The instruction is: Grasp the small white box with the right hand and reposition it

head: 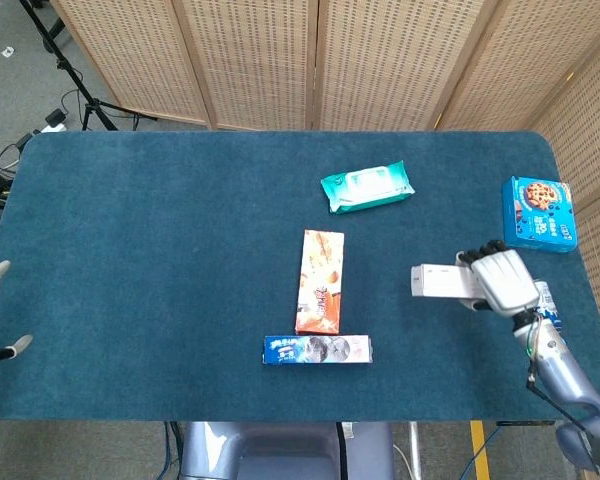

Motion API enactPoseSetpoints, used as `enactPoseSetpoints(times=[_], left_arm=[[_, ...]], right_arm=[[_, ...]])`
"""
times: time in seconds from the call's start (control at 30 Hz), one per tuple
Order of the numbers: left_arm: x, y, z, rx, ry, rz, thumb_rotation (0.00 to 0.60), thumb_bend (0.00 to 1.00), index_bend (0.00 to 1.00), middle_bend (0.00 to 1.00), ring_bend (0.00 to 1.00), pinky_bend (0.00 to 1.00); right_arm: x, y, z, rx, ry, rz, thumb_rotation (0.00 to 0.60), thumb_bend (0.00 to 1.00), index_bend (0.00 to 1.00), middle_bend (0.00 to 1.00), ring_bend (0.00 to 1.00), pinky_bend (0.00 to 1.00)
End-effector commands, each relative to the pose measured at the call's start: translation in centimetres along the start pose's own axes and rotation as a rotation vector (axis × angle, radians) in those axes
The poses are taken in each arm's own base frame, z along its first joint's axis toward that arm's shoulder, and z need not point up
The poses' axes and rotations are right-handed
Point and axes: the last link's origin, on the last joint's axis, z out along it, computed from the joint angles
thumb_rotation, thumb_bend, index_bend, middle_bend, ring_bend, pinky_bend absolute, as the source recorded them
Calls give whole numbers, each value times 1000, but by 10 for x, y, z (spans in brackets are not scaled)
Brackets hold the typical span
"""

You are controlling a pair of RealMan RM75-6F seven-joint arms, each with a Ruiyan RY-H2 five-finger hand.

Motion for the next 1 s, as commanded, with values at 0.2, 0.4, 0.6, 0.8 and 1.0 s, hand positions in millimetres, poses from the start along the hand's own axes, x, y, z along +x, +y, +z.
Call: enactPoseSetpoints(times=[0.2, 0.4, 0.6, 0.8, 1.0], left_arm=[[-1, 5, -5, -19, 7, 9, 600, 0, 0, 0, 0, 0], [-2, 6, -5, -15, 9, 14, 600, 0, 0, 0, 0, 0], [-3, 5, -4, -14, 6, 15, 600, 0, 0, 0, 0, 0], [-2, 4, -5, -13, 9, 10, 600, 0, 0, 0, 0, 0], [-1, 3, -4, -12, 11, 7, 600, 0, 0, 0, 0, 0]], right_arm=[[-21, 6, -20, 6, -51, -12, 600, 504, 506, 581, 444, 289], [-25, 5, -13, 20, -44, -27, 600, 505, 508, 577, 444, 289], [-35, -4, 0, 53, -60, -89, 600, 504, 508, 572, 444, 289], [-42, -6, 8, 33, -121, -109, 600, 192, 335, 266, 228, 271], [-38, -5, 1, 0, -237, -76, 600, 0, 0, 0, 0, 5]])
